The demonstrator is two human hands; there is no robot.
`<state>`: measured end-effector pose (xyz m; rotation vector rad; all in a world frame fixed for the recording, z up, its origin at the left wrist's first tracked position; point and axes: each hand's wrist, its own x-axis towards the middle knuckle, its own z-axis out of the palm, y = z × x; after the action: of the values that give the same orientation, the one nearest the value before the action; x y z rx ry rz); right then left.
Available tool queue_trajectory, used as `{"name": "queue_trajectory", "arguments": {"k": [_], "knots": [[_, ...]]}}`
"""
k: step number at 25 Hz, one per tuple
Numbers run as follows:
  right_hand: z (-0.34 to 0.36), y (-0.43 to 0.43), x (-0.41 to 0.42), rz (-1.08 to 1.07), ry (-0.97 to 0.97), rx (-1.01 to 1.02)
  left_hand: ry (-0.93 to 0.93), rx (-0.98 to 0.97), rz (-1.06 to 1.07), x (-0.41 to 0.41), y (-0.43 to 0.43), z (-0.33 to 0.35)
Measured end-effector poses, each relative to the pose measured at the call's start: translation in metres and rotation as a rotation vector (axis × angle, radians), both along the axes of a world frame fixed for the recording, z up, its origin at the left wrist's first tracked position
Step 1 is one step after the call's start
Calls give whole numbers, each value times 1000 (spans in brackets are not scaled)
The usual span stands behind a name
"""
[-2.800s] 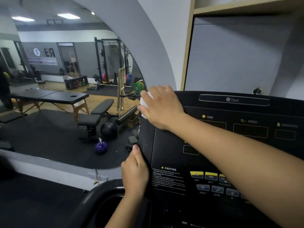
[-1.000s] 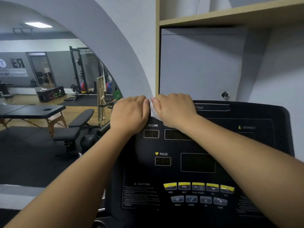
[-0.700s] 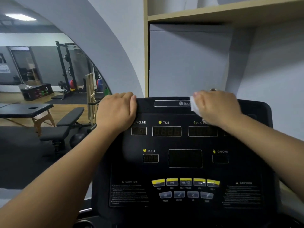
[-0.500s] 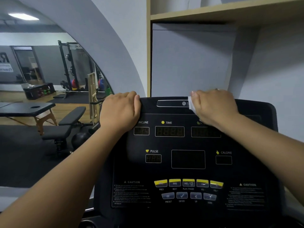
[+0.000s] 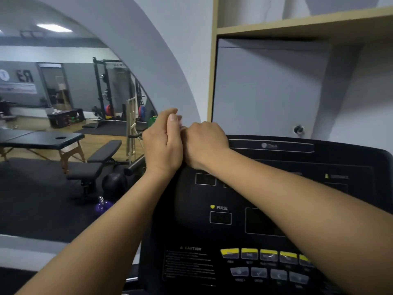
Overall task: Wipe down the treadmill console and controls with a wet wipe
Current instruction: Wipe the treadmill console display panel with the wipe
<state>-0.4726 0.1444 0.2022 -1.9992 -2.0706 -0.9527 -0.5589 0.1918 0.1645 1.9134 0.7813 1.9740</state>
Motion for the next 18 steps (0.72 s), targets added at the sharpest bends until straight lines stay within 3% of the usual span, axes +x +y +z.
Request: {"name": "queue_trajectory", "arguments": {"k": [4,7,11,15,18], "knots": [[7,11,-32,25,60,-92,-215,-56,-53,-9,12,-1],[10,10,-29,28,124,-117,-187,-23,-48,-9,13,-3],[1,6,-8,80,-40,-35,32,35,-10,-4,2,-4],[-6,-13,36,-6,-25,75,439,35,230,1,-2,-1],[-9,-37,77,-46,-15,139,600,73,349,6,-4,1]]}}
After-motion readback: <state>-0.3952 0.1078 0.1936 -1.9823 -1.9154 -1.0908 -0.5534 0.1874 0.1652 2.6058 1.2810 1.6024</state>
